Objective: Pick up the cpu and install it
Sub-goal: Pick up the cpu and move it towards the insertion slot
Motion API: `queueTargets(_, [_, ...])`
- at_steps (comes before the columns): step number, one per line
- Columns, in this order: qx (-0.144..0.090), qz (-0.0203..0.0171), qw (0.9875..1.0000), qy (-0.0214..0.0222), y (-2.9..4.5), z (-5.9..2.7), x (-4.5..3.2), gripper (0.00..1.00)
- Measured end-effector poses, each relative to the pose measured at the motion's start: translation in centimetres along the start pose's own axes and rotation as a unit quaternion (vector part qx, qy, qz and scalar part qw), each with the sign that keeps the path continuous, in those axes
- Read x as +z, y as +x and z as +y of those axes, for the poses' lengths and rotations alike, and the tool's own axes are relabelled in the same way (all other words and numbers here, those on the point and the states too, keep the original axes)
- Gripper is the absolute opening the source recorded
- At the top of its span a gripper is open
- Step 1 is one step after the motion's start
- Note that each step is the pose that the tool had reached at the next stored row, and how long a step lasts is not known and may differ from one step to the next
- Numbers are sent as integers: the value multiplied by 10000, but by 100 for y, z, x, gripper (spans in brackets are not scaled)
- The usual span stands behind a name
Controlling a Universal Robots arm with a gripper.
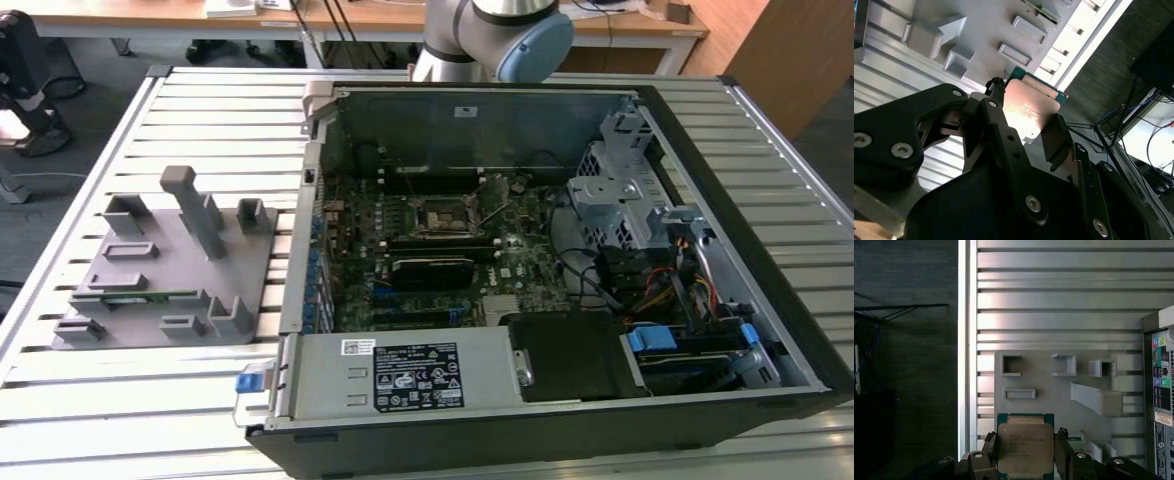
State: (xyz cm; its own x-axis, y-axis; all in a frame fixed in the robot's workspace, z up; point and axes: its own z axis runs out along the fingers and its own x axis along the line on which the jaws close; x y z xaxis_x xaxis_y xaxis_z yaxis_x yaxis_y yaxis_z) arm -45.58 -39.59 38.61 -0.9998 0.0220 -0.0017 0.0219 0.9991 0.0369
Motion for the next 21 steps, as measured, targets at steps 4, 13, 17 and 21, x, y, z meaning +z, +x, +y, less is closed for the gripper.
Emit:
queueTargets(4, [0,2,10000,2,-57,2,-2,54])
queueTargets(13, [1,9,10000,2,-306,7,12,54])
queueTargets(17, [0,10,10000,2,-418,8,27,54])
queueTargets(21, [0,11,10000,2,-518,9,41,54])
